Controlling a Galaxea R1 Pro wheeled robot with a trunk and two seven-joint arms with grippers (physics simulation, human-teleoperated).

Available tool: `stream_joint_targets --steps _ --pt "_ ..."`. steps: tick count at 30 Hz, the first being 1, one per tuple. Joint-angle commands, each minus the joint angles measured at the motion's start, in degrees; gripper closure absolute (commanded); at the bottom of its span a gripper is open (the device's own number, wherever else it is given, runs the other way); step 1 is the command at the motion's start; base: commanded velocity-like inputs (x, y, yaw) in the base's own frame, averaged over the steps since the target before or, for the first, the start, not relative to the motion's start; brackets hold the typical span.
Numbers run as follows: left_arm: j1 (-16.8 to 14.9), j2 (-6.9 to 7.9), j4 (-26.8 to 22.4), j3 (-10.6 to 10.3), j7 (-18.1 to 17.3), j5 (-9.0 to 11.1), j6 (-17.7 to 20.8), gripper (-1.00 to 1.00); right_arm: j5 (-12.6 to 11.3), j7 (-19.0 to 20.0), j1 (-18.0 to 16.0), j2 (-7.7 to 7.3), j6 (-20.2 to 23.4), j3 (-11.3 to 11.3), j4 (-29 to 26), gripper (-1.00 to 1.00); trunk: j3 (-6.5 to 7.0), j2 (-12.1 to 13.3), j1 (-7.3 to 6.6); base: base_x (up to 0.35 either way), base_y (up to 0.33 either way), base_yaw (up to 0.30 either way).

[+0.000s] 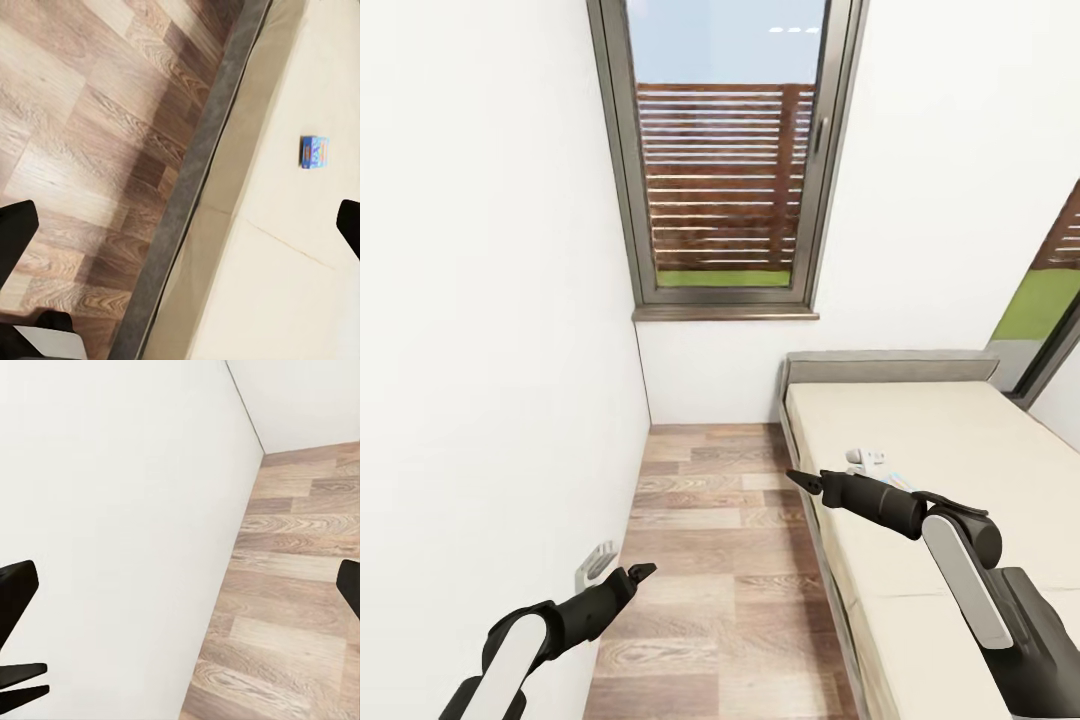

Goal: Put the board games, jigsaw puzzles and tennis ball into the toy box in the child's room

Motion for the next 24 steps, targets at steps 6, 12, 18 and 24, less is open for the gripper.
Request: stream_joint_targets --steps 6,12,18,24 --pt "-0.04 0.06 -0.06 -0.08 0.59 0.60 0.04 -1.00 0.21 0.23 -0.06 -0.02 0.19 0.01 -0.03 -1.00 -0.12 -0.12 0.04 0.032 0.013 0.000" --pt "-0.04 0.05 -0.06 -0.08 0.60 0.60 0.04 -1.00 0.21 0.20 -0.06 -0.02 0.19 0.00 -0.03 -1.00 -0.12 -0.12 0.04 0.013 0.005 0.000" --pt "-0.04 0.06 -0.05 -0.08 0.58 0.63 0.04 -1.00 0.21 0.22 -0.06 -0.02 0.19 -0.01 -0.03 -1.00 -0.12 -0.12 0.04 0.005 0.002 0.000" --pt "-0.04 0.07 -0.06 -0.11 0.55 0.65 0.04 -1.00 0.21 0.25 -0.06 -0.05 0.19 -0.04 -0.03 -1.00 -0.12 -0.12 0.04 0.021 0.001 0.000"
